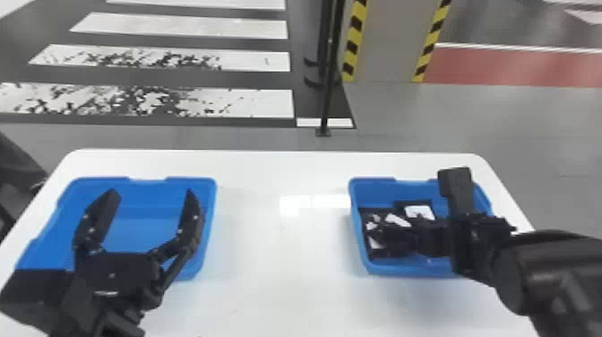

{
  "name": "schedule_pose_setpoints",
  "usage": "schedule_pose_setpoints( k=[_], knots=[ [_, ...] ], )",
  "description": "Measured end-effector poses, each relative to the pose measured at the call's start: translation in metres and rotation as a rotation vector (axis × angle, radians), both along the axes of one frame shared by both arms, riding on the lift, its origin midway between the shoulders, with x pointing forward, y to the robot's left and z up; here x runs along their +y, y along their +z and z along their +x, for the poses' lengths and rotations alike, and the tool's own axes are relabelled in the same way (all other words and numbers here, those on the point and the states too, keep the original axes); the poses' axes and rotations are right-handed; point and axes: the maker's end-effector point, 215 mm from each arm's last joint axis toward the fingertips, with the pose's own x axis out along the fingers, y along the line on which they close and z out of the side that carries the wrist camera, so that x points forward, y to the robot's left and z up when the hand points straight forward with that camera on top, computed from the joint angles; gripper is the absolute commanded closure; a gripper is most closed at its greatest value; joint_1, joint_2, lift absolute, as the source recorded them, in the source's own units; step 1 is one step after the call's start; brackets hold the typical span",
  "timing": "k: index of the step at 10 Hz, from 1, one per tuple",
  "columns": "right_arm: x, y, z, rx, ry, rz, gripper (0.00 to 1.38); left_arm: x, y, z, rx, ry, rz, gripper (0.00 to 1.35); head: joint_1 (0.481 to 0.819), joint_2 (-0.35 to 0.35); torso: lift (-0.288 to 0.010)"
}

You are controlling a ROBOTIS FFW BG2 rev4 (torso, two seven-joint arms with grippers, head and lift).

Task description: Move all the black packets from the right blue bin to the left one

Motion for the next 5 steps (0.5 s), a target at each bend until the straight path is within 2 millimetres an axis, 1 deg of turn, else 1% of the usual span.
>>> schedule_pose_setpoints(
  k=[1,3,4,5],
  knots=[
    [0.002,0.002,-0.002,-0.004,-0.003,0.000,1.19,0.000,-0.001,0.000,0.001,0.000,0.001,0.11,0.695,-0.069,-0.140],
    [0.005,0.009,-0.002,-0.029,-0.002,0.004,1.20,0.000,-0.002,-0.001,0.002,-0.002,0.004,0.11,0.695,-0.065,-0.140],
    [0.002,0.022,-0.001,-0.070,-0.021,0.009,1.20,0.000,-0.002,-0.001,0.001,-0.002,0.003,0.11,0.695,-0.068,-0.140],
    [-0.004,0.041,0.001,-0.121,-0.043,0.012,1.20,0.000,-0.002,-0.001,-0.001,-0.002,0.002,0.11,0.695,-0.075,-0.140]
  ],
)
